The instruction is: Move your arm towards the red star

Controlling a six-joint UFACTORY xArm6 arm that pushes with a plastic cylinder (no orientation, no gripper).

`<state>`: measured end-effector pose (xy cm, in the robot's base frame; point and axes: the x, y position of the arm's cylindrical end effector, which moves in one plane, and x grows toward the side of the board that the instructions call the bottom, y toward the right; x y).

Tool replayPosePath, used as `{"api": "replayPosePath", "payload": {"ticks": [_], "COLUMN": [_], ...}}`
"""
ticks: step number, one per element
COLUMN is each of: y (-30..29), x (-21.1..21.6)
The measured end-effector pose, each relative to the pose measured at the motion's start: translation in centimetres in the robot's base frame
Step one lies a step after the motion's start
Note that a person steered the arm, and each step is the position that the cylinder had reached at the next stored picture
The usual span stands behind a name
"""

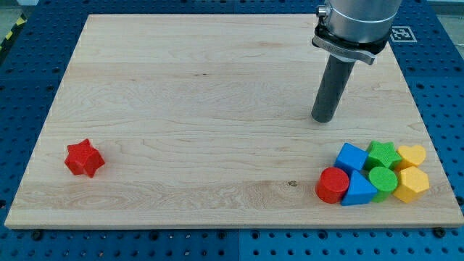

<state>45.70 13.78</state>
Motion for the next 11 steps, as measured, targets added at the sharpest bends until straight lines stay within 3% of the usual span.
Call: {"api": "replayPosePath", "payload": {"ticks": [2, 4, 7, 9, 11], "y": [-0.3, -9.7, -13.9, -29.2, -39.5], "x": [-1.8, -2.5, -2.3, -1.0, 5.0]}}
